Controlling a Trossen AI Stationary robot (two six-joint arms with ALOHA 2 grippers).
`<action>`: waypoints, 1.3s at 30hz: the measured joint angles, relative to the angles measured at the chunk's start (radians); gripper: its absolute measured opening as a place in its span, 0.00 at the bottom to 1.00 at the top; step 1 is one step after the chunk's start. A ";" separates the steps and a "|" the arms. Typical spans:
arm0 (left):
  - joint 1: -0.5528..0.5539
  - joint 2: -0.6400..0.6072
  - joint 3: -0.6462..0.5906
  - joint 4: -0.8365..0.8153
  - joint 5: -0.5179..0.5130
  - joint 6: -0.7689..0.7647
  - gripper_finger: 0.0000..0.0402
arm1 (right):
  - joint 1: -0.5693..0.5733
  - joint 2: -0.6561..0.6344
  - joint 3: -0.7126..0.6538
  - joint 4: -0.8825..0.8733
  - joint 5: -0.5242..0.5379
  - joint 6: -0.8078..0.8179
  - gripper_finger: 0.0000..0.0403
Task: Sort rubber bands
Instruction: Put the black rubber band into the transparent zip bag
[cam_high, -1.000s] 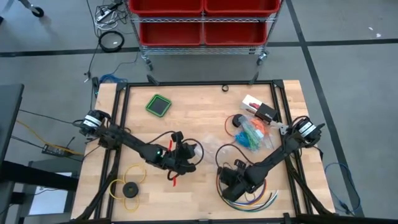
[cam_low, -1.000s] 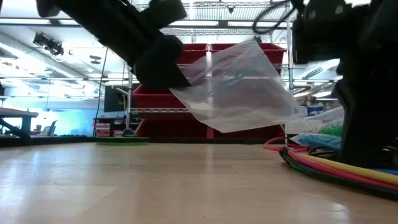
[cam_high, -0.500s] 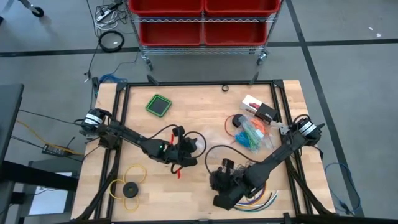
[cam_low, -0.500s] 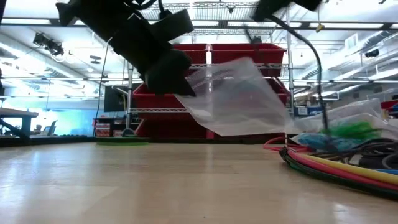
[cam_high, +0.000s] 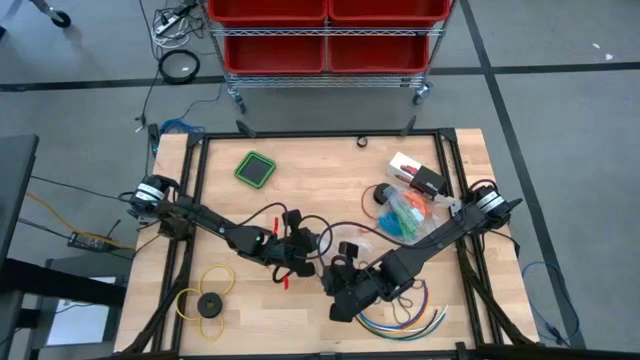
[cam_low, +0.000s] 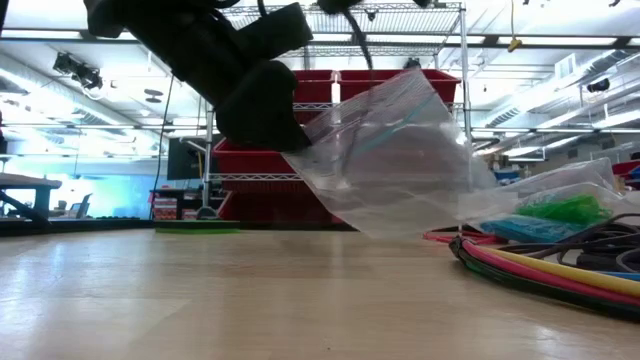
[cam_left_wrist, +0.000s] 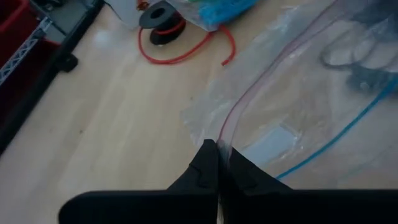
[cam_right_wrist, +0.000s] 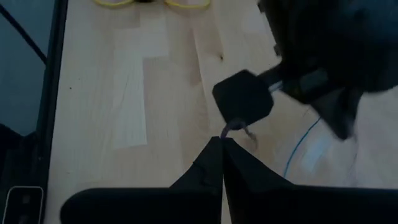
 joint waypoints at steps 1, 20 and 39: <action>0.000 0.000 0.000 0.000 0.007 0.000 0.00 | 0.000 0.000 0.013 -0.009 0.003 -0.015 0.00; -0.004 0.000 0.071 -0.071 0.347 -0.045 0.00 | 0.010 -0.003 0.249 -0.229 0.118 -0.149 0.00; -0.005 0.000 0.445 -0.758 0.528 -0.001 0.00 | 0.082 -0.003 0.249 -0.235 0.112 -0.163 0.00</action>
